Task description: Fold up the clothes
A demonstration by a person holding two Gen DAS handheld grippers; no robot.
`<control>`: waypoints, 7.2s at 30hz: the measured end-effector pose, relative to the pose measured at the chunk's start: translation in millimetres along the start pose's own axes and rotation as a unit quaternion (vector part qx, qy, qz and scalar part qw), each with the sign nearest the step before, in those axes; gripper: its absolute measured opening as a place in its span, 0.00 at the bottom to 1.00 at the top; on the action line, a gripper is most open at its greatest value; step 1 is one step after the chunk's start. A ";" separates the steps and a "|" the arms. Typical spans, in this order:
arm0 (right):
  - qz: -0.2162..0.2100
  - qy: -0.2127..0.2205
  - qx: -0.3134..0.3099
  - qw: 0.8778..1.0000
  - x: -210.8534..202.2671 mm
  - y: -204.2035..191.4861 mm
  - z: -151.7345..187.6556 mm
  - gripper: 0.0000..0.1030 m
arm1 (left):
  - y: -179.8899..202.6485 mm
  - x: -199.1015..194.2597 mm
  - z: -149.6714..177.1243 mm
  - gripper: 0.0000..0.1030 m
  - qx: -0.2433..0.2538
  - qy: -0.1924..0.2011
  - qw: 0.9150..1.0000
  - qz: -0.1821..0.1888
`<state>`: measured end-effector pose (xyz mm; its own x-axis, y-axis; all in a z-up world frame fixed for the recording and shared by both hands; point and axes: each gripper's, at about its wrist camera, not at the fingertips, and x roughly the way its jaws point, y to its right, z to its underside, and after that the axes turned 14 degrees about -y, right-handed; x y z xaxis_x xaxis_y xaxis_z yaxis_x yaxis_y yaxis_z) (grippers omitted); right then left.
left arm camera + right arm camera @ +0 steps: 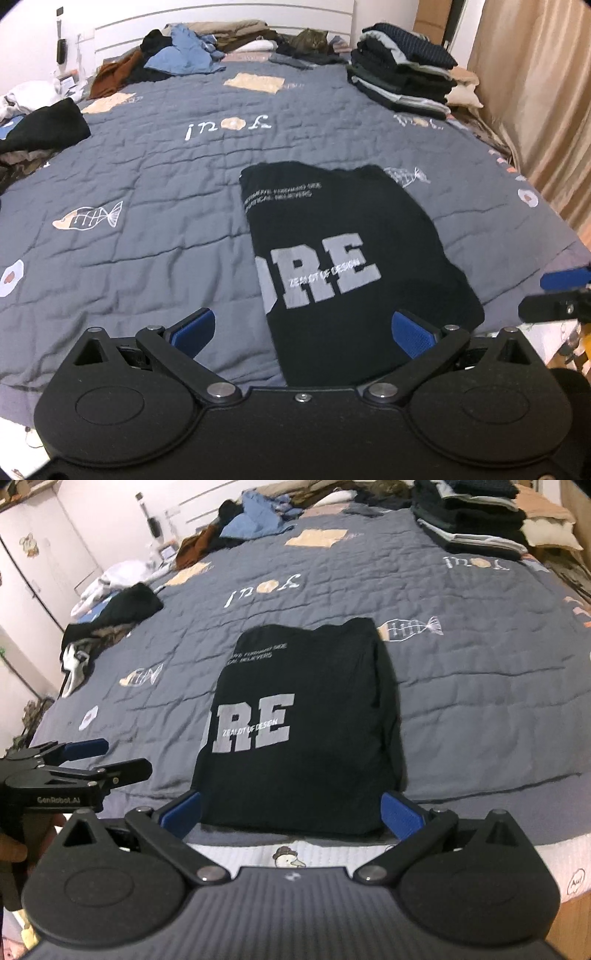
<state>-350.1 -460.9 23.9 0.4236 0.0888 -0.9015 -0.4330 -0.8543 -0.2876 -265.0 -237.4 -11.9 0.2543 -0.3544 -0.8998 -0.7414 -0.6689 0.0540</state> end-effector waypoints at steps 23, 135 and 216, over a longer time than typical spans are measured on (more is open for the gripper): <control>-0.013 -0.050 0.002 0.999 16.5 18.1 -18.3 1.00 | 2.3 8.5 -1.1 1.00 0.016 -0.045 0.999 -0.002; -0.241 -0.075 0.190 0.949 146.6 122.8 -26.4 0.31 | -2.1 54.3 -29.0 1.00 0.031 -0.052 0.993 0.098; -0.245 -0.039 0.230 0.941 155.4 97.1 0.2 0.30 | -117.1 231.9 -186.4 0.33 -0.050 -0.077 0.931 0.353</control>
<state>-326.5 -530.0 -144.2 0.6101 0.4674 -0.6398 -0.5072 -0.3900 -0.7686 -3.5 -363.1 -146.3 -0.3724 -0.6355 -0.6764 -0.6268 -0.3653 0.6883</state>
